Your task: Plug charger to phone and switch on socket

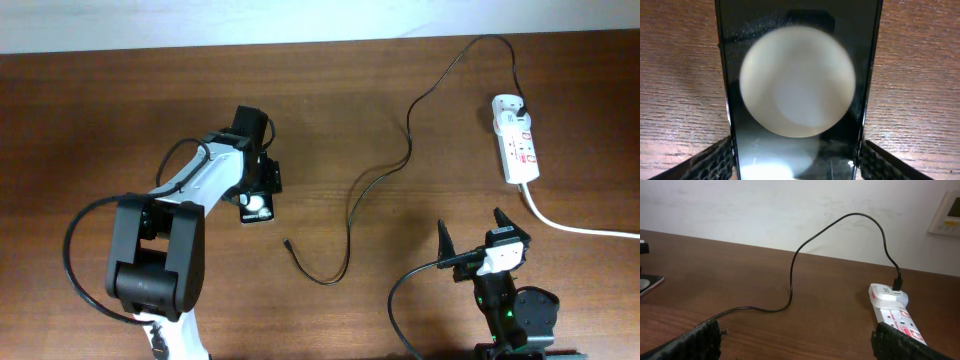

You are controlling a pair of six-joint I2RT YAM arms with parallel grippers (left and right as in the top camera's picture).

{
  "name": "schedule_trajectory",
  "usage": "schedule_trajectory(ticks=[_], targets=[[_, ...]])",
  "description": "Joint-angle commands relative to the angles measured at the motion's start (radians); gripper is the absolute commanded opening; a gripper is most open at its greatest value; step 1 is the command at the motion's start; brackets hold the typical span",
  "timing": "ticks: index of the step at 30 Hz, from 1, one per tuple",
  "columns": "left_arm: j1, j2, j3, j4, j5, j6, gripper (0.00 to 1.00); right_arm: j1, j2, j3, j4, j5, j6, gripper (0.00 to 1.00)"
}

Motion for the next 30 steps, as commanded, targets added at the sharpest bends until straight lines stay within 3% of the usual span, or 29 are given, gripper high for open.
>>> schedule_trajectory(ticks=[1,18,23,26,30], targets=[[-0.003,0.008,-0.026,-0.006,0.036,-0.010,0.82,0.006,-0.005,-0.005,-0.007,0.004,-0.007,0.98],[-0.002,0.008,-0.016,-0.007,0.075,-0.010,0.70,0.006,-0.005,-0.005,-0.007,0.004,-0.007,0.99],[-0.002,0.008,0.003,-0.025,0.075,-0.009,0.61,0.006,-0.005,-0.005,-0.007,0.004,-0.007,0.99],[-0.002,0.007,0.016,-0.039,0.075,-0.009,0.62,0.006,-0.005,-0.005,-0.007,0.004,-0.007,0.99],[-0.002,0.008,0.018,-0.043,0.074,-0.010,0.73,0.006,-0.005,-0.005,-0.007,0.005,-0.007,0.99]])
